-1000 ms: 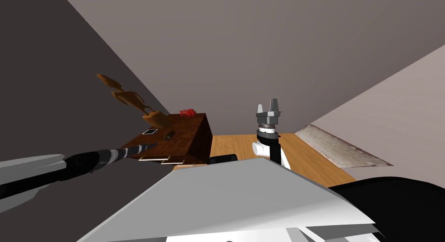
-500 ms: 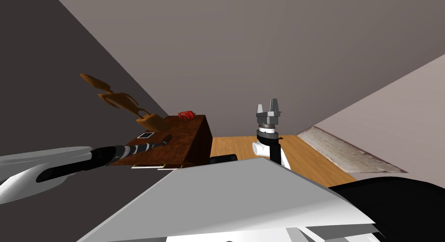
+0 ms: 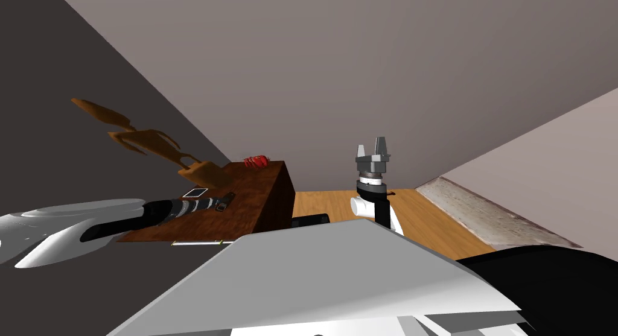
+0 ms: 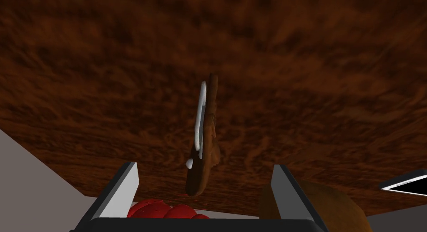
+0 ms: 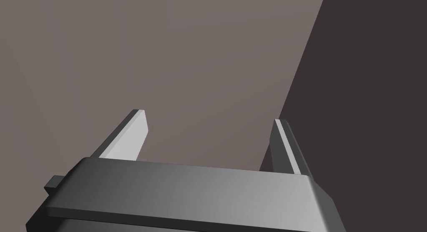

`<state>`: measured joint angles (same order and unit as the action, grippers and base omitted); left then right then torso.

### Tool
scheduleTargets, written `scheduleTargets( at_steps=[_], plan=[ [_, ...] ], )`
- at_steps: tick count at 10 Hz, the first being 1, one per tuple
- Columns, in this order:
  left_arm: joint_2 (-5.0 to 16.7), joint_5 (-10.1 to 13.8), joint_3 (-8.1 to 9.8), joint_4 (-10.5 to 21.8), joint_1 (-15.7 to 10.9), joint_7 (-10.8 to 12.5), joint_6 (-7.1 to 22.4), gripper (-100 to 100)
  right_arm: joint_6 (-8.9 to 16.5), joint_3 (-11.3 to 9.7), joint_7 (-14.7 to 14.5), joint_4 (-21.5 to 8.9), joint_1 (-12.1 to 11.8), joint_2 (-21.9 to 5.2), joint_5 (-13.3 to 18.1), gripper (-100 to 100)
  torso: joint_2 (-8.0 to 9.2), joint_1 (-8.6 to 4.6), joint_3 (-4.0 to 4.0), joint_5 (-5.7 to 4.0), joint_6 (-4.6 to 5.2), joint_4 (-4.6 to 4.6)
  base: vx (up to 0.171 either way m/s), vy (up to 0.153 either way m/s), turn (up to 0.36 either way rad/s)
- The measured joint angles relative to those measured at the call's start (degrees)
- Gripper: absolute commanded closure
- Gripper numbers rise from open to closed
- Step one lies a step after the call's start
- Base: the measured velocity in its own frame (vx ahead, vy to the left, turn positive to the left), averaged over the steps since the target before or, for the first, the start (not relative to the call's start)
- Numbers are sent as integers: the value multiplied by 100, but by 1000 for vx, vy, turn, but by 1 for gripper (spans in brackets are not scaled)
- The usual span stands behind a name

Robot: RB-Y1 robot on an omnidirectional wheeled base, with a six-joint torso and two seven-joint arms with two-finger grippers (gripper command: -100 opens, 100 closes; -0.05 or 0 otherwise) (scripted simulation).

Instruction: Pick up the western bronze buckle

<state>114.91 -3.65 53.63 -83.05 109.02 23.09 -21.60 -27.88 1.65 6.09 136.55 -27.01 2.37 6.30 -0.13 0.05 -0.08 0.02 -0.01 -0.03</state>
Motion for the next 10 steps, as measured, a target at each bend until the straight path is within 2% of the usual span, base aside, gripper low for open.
scheduleTargets(
  at_steps=[1,2,3,5,7,9,10],
  plan=[
    [-126,-212,-191,132,-283,189,-79,-100,0,-1,0,0,2,0,0,0,17,-9,9,-4,8,4,-39,-14,-126],
    [-247,-123,-373,185,-468,133,-105,-100,0,0,0,0,1,0,0,0,27,-8,16,-3,-3,7,-25,-6,52],
    [-247,107,-548,304,-586,-92,-146,-100,0,0,0,0,0,0,0,0,27,-3,17,-1,-4,8,-13,-6,28],
    [-231,45,-849,373,-837,-60,-190,-100,0,0,0,0,0,0,0,0,20,-2,12,0,-2,5,-16,-10,-123],
    [-470,-104,-1180,708,-1232,63,-421,-100,0,0,0,0,1,0,0,0,29,-9,18,-3,-1,8,-29,-17,-75],
    [-470,14,-1530,771,-1580,-25,-418,-100,0,0,0,0,0,0,0,0,22,-3,14,-1,-2,6,-4,-3,11],
    [-489,-60,-1688,732,-1714,21,-387,-100,0,0,0,0,0,0,0,0,19,-1,12,0,-2,5,-35,-17,-368]
  ],
)
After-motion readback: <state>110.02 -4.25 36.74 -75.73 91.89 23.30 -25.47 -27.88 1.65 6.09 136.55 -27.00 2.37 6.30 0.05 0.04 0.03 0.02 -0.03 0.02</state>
